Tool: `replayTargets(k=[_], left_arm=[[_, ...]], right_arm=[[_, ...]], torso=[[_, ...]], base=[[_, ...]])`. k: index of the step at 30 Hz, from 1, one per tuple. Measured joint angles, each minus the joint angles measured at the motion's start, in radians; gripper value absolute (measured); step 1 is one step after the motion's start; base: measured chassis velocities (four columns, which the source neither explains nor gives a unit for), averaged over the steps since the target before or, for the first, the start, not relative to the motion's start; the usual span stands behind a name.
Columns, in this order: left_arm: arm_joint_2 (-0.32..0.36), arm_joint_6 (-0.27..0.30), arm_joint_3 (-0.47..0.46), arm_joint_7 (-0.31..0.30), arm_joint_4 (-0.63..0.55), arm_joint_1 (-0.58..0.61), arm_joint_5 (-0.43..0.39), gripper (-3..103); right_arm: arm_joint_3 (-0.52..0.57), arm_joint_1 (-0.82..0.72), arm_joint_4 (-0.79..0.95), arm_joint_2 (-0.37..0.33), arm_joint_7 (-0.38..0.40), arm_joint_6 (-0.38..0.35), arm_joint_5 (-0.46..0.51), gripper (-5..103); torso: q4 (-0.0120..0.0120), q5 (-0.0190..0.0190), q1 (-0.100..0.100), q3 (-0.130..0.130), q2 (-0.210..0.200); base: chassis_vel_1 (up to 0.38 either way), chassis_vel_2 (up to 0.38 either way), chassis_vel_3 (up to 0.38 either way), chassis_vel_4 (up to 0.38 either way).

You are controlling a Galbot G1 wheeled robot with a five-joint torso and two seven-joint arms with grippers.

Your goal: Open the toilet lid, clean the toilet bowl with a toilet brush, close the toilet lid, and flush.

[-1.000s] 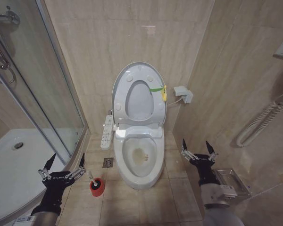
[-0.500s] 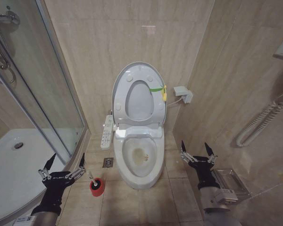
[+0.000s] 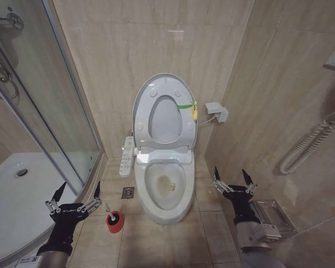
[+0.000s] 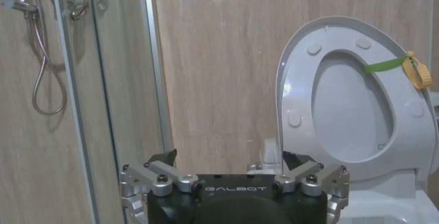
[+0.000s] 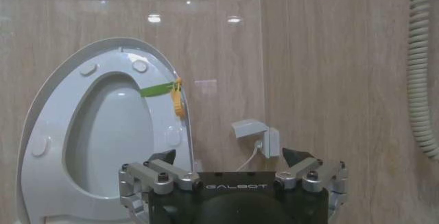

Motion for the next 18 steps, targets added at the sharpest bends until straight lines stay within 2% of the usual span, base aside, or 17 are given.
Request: replayTargets(k=[18], left_arm=[[0.000, 0.000, 0.000, 0.000, 0.000, 0.000, 0.000, 100]], right_arm=[[0.000, 0.001, 0.000, 0.000, 0.001, -0.001, 0.001, 100]], torso=[[0.0000, 0.0000, 0.000, 0.000, 0.000]], base=[[0.000, 0.000, 0.000, 0.000]])
